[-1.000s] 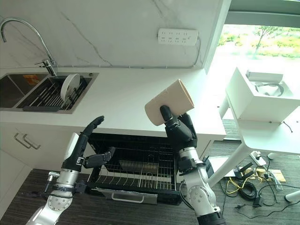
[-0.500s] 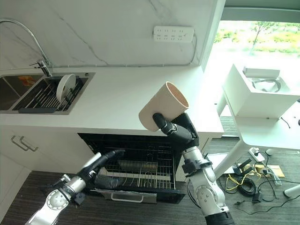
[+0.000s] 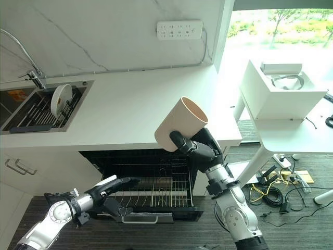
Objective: Place the dishes in the dishwasher.
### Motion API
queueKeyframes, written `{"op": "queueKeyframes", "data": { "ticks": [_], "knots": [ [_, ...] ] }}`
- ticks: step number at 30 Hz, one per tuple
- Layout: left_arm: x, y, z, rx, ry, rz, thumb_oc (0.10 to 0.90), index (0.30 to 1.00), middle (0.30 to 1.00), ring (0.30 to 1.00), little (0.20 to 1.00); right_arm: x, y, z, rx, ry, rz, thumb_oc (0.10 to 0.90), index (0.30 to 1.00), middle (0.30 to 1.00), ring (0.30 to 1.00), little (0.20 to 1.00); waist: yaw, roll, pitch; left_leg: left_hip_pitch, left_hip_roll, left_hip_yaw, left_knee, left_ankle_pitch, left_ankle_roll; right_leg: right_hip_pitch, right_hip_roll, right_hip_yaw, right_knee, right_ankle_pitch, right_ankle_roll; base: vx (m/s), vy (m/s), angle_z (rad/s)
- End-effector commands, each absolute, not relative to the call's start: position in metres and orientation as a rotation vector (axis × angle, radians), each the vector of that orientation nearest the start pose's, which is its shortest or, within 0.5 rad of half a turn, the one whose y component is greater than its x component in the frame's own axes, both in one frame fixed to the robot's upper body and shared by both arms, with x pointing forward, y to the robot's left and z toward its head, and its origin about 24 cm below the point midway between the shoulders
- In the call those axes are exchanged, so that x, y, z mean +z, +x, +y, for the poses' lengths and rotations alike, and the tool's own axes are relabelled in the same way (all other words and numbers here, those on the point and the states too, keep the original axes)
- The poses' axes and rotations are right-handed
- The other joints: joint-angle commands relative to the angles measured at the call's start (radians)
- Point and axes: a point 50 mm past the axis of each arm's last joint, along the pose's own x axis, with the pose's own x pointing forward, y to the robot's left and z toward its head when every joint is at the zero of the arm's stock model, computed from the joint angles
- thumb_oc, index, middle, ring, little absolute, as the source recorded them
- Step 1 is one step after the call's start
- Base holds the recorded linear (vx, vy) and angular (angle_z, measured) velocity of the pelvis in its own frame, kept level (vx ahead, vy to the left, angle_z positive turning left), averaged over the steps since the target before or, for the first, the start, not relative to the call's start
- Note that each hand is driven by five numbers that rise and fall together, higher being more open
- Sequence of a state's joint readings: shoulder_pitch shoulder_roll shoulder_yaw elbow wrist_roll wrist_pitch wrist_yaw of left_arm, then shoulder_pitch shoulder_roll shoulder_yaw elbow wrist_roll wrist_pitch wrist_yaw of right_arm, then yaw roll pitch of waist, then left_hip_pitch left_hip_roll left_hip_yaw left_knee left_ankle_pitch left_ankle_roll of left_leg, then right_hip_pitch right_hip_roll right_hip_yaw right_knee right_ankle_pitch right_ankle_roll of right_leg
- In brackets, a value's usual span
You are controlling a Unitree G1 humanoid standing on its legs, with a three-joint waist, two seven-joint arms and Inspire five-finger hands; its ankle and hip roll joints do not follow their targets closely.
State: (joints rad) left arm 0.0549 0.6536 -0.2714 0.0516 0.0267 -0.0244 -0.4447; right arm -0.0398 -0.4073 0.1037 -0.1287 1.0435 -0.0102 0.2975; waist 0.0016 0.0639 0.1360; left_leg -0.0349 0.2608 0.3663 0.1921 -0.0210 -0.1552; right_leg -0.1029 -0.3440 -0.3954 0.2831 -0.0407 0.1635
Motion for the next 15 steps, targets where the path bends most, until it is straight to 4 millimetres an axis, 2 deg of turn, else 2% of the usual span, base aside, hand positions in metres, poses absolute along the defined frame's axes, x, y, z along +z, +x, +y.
{"op": "queueKeyframes", "data": {
  "ticks": [1, 2, 3, 8, 15],
  "knots": [
    [0.08, 0.248, 0.205, -0.647, 0.782, 0.029, 0.8, 0.9, 0.9, 0.9, 0.9, 0.18, 0.244, -0.169, 0.669, 0.603, -0.543, 0.4, 0.3, 0.3, 0.3, 0.3, 0.003, -0.011, -0.004, -0.033, 0.048, -0.025, 0.108, -0.12, 0.021, -0.02, -0.053, 0.006, 0.017, -0.01, 0.068, -0.15, 0.047, -0.07],
    [0.084, 0.25, 0.205, -0.642, 0.789, 0.01, 0.8, 0.9, 0.9, 0.9, 0.9, 0.183, 0.245, -0.169, 0.675, 0.591, -0.553, 0.4, 0.3, 0.3, 0.3, 0.3, 0.005, -0.01, 0.004, -0.047, 0.048, -0.029, 0.108, -0.118, 0.021, -0.034, -0.054, 0.01, 0.017, -0.006, 0.069, -0.3, 0.053, -0.09],
    [0.098, 0.256, 0.204, -0.629, 0.809, -0.04, 0.8, 0.9, 0.9, 0.9, 0.9, 0.194, 0.248, -0.167, 0.698, 0.555, -0.585, 0.4, 0.3, 0.3, 0.3, 0.3, 0.006, -0.008, 0.035, -0.083, 0.048, -0.036, 0.108, -0.11, 0.018, -0.071, -0.059, 0.018, 0.017, 0.004, 0.073, -0.24, 0.034, -0.07],
    [0.124, 0.268, 0.202, -0.626, 0.857, -0.098, 0.8, 0.9, 0.9, 0.9, 0.9, 0.215, 0.251, -0.16, 0.763, 0.483, -0.648, 0.4, 0.3, 0.3, 0.3, 0.3, 0.006, -0.004, 0.1, -0.13, 0.045, -0.052, 0.108, -0.095, 0.02, -0.11, -0.067, 0.03, 0.017, 0.015, 0.076, -0.19, 0.017, 0.02],
    [0.115, 0.269, 0.203, -0.655, 0.931, -0.011, 0.8, 0.9, 0.9, 0.9, 0.9, 0.22, 0.25, -0.158, 0.798, 0.456, -0.672, 0.4, 0.3, 0.3, 0.3, 0.3, 0.007, 0.0, 0.11, -0.133, 0.044, -0.051, 0.108, -0.09, 0.024, -0.109, -0.073, 0.029, 0.017, 0.017, 0.076, -0.02, 0.005, -0.02]
  ]
}}
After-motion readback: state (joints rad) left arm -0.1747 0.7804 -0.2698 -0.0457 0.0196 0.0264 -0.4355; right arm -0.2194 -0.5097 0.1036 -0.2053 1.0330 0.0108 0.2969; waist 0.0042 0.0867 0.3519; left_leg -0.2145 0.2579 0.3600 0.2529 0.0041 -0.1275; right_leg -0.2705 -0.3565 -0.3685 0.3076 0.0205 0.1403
